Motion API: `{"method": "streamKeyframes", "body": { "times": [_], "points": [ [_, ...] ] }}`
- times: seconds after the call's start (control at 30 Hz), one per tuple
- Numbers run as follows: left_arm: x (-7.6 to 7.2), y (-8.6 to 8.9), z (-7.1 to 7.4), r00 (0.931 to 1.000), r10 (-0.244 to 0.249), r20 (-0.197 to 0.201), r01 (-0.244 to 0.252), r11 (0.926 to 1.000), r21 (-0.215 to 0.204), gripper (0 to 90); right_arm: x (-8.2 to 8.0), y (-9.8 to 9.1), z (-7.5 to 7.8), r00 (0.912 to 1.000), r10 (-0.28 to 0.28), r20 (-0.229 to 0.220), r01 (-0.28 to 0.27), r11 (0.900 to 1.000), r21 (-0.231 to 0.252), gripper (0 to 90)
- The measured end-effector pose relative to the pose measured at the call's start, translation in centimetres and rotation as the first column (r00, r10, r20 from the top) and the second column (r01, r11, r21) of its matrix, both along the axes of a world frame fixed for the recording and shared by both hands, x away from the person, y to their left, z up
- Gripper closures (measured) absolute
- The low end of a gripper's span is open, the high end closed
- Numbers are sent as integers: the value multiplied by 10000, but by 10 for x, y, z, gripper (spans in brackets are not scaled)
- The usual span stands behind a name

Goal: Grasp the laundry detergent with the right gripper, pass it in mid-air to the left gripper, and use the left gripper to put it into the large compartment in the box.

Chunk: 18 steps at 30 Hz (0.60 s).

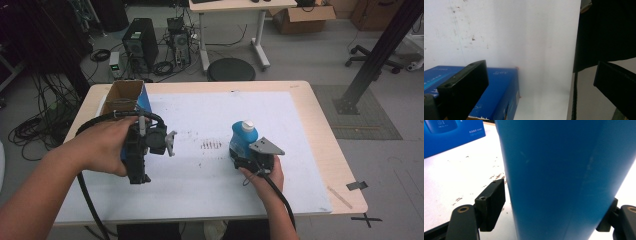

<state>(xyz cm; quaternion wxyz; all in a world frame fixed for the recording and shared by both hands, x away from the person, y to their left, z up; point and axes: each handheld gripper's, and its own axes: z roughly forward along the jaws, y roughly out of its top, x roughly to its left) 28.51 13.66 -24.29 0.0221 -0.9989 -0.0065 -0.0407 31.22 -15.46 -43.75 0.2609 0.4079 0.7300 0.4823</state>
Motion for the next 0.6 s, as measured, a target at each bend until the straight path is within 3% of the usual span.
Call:
{"method": "streamKeyframes", "body": {
  "times": [0.6],
  "points": [
    [1, -3, 0, 10000, -58, 21, 58, 10000, -19, 3, -1, 1, -2, 9999, -109, 109, 109, 9999, 12, 316]
  ]
}}
